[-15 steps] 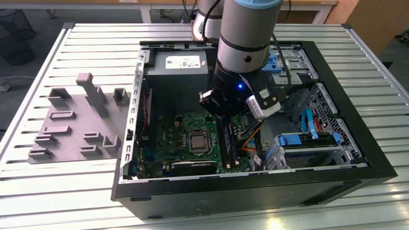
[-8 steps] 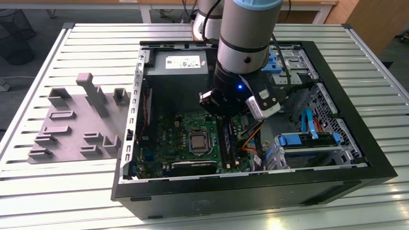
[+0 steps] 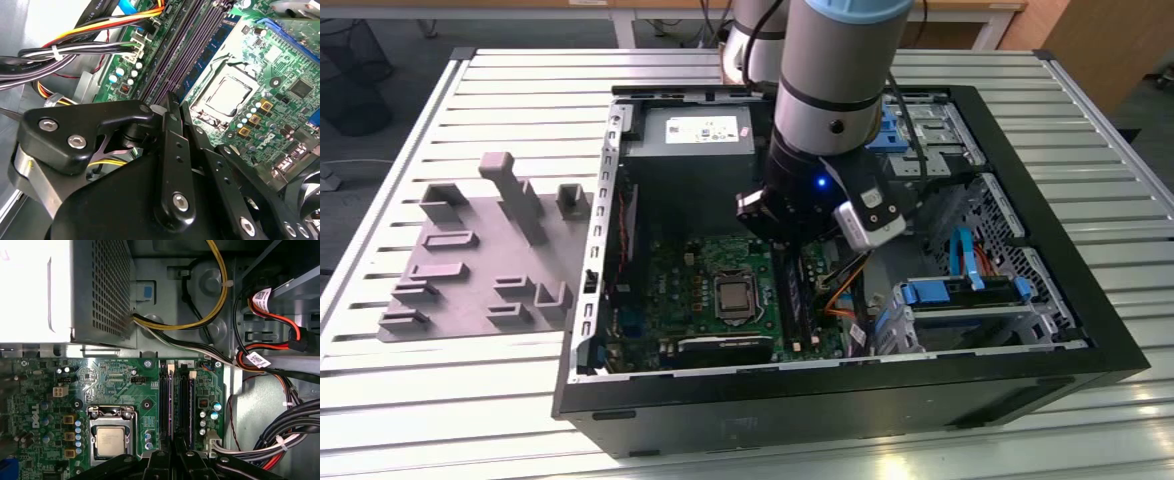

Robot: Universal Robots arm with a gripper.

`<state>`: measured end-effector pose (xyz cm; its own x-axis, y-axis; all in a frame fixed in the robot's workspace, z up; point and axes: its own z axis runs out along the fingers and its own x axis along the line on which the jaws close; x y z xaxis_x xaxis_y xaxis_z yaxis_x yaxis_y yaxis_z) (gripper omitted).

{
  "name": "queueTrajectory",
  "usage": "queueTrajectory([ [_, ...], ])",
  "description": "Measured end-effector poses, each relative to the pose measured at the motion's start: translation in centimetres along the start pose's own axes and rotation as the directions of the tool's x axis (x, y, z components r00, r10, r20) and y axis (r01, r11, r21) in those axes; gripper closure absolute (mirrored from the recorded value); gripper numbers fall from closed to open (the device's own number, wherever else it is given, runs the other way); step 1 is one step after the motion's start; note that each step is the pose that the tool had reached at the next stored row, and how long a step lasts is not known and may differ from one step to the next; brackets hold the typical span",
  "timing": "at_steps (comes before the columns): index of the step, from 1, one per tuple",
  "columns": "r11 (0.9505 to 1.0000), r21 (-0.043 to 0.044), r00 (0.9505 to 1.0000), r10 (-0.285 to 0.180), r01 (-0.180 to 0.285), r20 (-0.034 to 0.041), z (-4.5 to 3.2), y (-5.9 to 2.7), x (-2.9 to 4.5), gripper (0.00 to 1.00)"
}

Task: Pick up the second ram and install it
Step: 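Insert the second ram into the second slot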

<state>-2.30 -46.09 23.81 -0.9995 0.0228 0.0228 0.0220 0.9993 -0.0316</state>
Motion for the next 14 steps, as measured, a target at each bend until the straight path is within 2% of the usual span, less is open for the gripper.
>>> queueTrajectory([
  [6, 1.0, -0.0059, 1.0, 0.0, 0.0, -0.004, 0.63, -0.26, -0.04, 0.86],
  [10, 1.0, -0.0064, 1.0, 0.001, -0.001, -0.0046, 0.96, -0.45, -0.05, 0.86],
  [14, 1.0, -0.0061, 1.0, 0.001, -0.001, -0.005, 0.98, -0.45, -0.05, 0.86],
])
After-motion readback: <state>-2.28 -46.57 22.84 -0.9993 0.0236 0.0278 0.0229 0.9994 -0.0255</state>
